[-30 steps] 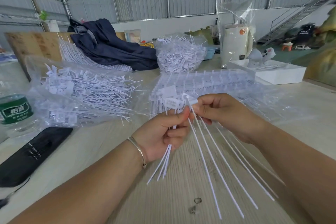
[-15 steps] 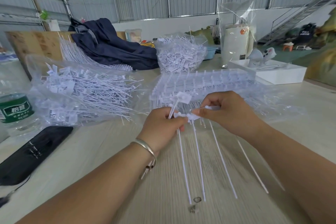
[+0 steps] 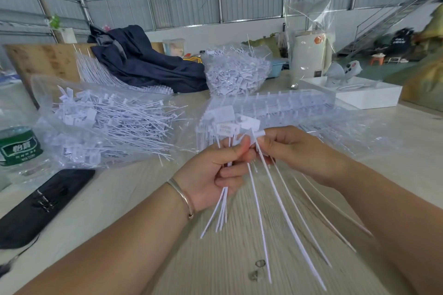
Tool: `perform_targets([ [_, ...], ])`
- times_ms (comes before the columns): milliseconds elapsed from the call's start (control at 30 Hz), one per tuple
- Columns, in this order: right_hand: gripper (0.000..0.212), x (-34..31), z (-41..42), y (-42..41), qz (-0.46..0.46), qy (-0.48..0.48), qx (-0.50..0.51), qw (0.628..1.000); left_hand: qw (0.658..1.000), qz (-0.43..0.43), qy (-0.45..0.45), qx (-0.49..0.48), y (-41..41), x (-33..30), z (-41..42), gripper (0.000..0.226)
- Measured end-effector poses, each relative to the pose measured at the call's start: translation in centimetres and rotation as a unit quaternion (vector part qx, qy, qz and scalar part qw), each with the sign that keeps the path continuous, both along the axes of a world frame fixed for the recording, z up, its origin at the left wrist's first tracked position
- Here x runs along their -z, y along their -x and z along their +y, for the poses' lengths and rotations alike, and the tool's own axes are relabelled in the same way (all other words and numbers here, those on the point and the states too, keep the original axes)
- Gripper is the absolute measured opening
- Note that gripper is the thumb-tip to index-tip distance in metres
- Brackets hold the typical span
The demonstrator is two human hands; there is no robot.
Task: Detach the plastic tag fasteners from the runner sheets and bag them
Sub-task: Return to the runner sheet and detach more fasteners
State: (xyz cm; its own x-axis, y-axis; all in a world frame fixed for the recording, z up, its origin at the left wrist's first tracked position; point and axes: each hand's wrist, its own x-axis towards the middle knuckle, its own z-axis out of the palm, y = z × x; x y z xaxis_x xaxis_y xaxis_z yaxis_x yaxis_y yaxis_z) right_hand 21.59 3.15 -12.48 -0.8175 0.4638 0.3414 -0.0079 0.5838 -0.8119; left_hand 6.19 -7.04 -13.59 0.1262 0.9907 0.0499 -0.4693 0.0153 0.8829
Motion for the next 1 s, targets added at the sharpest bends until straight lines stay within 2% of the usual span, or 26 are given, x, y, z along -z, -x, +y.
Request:
perform_targets([
  [133, 0.053, 0.1, 0.0, 0.0, 0.013, 0.018, -0.011, 1.000, 0.999, 0.028, 0.012, -0.029, 0.1, 0.1, -0.1, 0.010],
  [267, 0.035, -0.2, 0.2, 0.1, 0.071, 0.033, 0.039, 0.996, 0.987, 0.075, -0.001, -0.139, 0.2, -0.4, 0.1, 0.013],
  [367, 0.031, -0.1, 0.9, -0.1, 0.106, -0.012, 0.104, 0.989, 0.962, 0.161, -0.009, -0.220, 0.6, -0.7, 0.1, 0.016],
  [500, 0.004, 0.3, 1.6, -0.2, 0.084, -0.038, 0.151, 0.984, 0.912, 0.274, 0.013, -0.305, 0.8, -0.2, 0.1, 0.037],
  [667, 0.010, 0.3, 1.6, -0.2, 0.037, -0.015, 0.132, 0.990, 0.900, 0.306, 0.023, -0.309, 0.8, 0.1, 0.2, 0.013],
  [767, 0.011, 0.1, 1.6, -0.6, 0.034, 0.022, 0.100, 0.994, 0.896, 0.325, 0.011, -0.303, 0.9, 0.0, 0.2, 0.014],
  [1000, 0.012, -0.6, 1.4, -0.9, -0.042, 0.055, 0.079, 0.994, 0.829, 0.485, -0.053, -0.275, 1.1, -0.4, 0.2, 0.028],
])
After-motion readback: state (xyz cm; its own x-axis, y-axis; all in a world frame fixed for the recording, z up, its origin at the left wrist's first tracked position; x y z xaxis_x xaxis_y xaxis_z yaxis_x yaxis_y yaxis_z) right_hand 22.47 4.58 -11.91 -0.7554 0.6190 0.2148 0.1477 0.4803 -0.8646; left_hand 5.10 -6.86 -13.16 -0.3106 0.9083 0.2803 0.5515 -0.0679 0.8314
